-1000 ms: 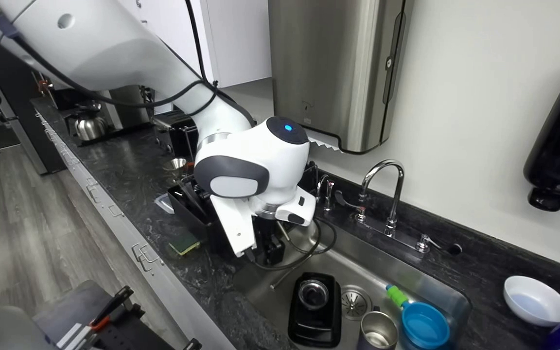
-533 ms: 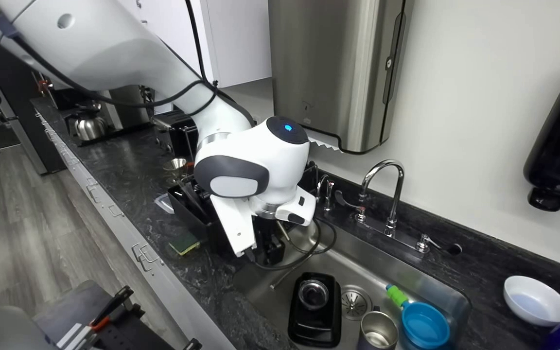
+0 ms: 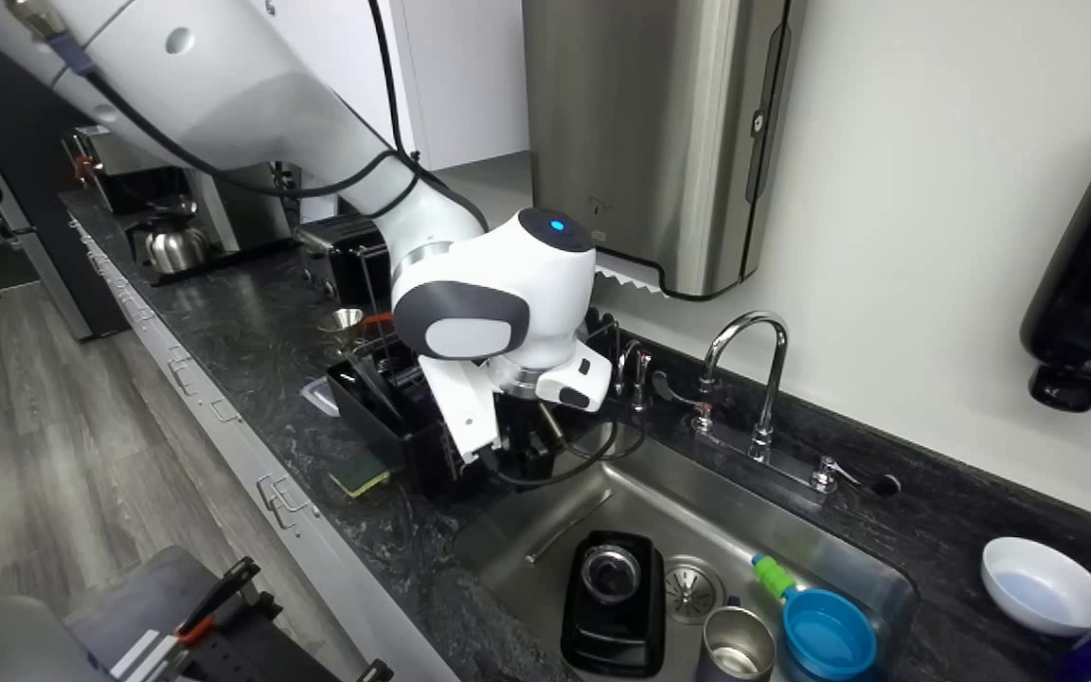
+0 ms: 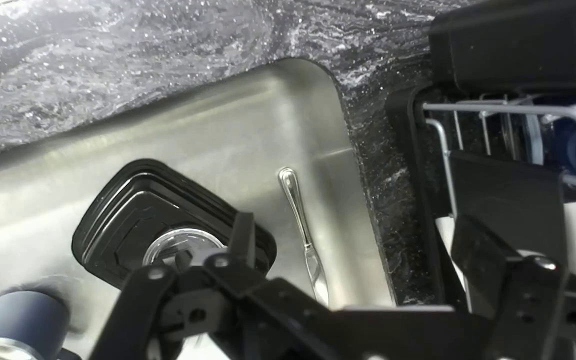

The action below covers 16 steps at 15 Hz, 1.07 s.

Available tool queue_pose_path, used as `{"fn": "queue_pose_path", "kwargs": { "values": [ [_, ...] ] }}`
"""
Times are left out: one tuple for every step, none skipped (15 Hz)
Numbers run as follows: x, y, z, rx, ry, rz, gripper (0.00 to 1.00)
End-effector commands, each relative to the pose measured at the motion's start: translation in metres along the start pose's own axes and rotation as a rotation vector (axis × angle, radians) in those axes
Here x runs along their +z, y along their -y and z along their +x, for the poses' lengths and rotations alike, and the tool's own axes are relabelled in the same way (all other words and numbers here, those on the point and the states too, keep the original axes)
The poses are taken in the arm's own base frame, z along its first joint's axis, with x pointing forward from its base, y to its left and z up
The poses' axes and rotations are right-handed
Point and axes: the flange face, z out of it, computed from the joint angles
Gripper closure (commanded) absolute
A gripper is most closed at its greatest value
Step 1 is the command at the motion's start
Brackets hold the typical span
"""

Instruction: Take the straw out of the sink and put it in the cutlery compartment, pick the lid on the tray, place it on the cup in the sink, lift the cup, drop it in the sink then move the pan in the sink to the left

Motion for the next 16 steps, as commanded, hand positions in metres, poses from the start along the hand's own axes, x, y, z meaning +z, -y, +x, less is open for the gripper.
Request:
{"fn": "queue_pose_path", "kwargs": {
  "values": [
    [0.003,0.002,0.020,0.012,-0.020,-0.035,0.00],
    [0.002,0.000,0.025,0.016,-0.034,-0.044,0.00],
    [0.002,-0.004,0.029,0.018,-0.043,-0.053,0.00],
    [0.001,-0.006,0.033,0.018,-0.055,-0.063,0.00],
    [0.003,-0.011,0.037,0.016,-0.063,-0.080,0.00],
    [0.005,-0.014,0.040,0.016,-0.071,-0.104,0.00],
    [0.010,-0.019,0.044,0.017,-0.075,-0.133,0.00],
    [0.014,-0.023,0.047,0.021,-0.076,-0.160,0.00],
    [0.022,-0.027,0.050,0.019,-0.075,-0.192,0.00],
    [0.027,-0.031,0.051,0.021,-0.072,-0.218,0.00],
    [0.034,-0.033,0.053,0.018,-0.069,-0.245,0.00],
    [0.042,-0.036,0.055,0.015,-0.065,-0.271,0.00],
    [0.049,-0.038,0.057,0.012,-0.057,-0.297,0.00],
    [0.056,-0.040,0.060,0.008,-0.054,-0.317,0.00],
    [0.064,-0.041,0.063,0.005,-0.048,-0.338,0.00],
    [0.069,-0.041,0.065,0.003,-0.047,-0.356,0.00]
  ]
}}
